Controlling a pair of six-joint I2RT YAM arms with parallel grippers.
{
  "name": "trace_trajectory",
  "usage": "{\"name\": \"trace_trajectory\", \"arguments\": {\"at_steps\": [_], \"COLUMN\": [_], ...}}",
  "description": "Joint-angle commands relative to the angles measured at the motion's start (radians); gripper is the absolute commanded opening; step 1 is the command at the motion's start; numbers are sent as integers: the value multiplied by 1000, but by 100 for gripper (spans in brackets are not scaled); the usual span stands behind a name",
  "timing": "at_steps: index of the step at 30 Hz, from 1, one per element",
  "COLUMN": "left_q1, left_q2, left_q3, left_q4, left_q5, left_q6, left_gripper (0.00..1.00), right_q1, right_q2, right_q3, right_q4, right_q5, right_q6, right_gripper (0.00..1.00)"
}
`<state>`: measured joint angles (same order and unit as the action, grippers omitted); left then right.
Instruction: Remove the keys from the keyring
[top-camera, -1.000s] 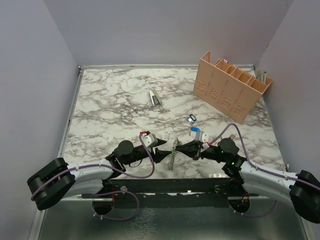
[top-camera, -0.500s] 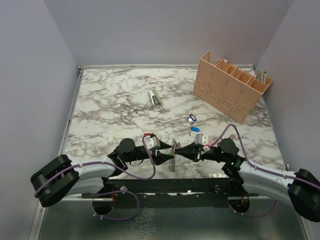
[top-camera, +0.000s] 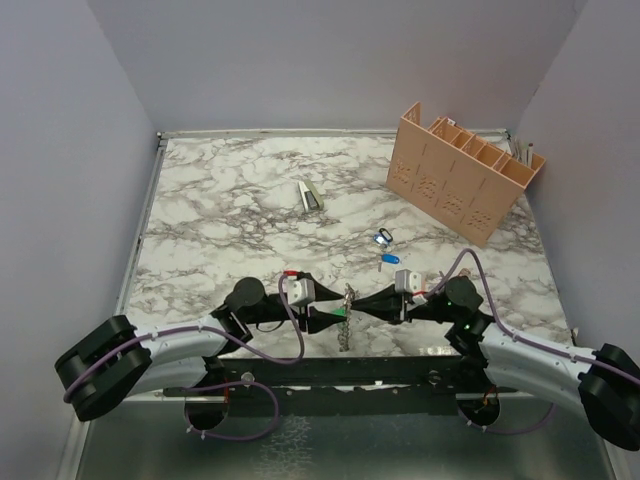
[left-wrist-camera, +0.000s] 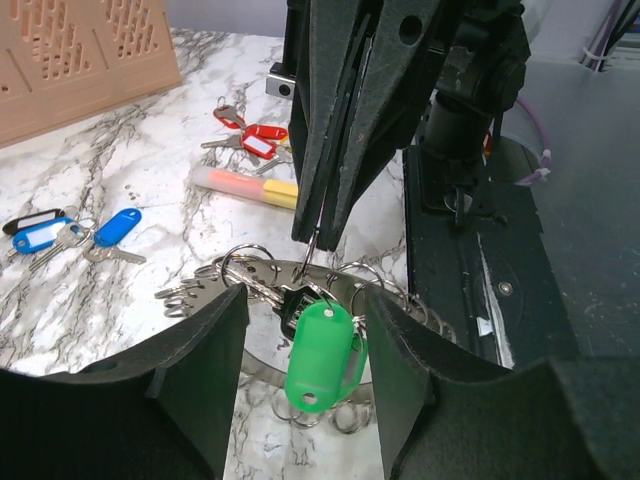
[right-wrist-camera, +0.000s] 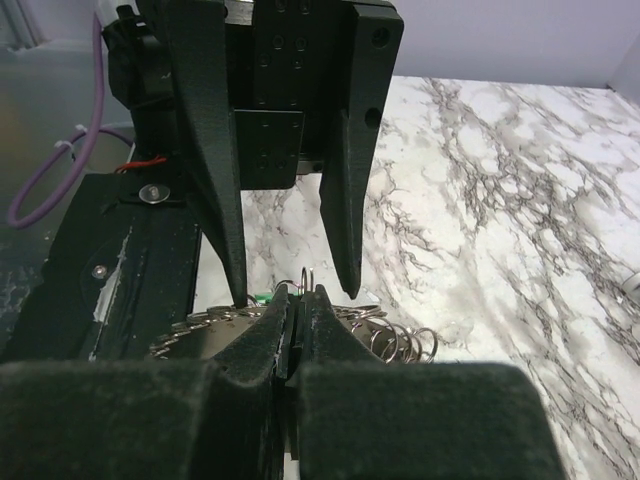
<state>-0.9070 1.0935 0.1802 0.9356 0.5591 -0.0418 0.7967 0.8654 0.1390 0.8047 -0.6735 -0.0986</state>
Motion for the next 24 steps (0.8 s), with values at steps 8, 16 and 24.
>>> {"name": "trace_trajectory", "arguments": {"at_steps": [8,16,24], "left_q1": [24,32,34], "left_q2": [3,84,126], "left_q3": [-10,30,52], "left_q4": [29,29,29], "left_q5": [136,222,220], "left_q6": [-6,-24,-35], "left_gripper": [50,31,39], "right_q1": [-16,-16,-16], "right_q2": [-32,2,34], "right_q3": [-3,1,6], "right_q4": [4,27,47], "right_q5": [-70,-100,-124], "right_q6": [-20,-12,-5], "right_gripper": [1,0,1]}}
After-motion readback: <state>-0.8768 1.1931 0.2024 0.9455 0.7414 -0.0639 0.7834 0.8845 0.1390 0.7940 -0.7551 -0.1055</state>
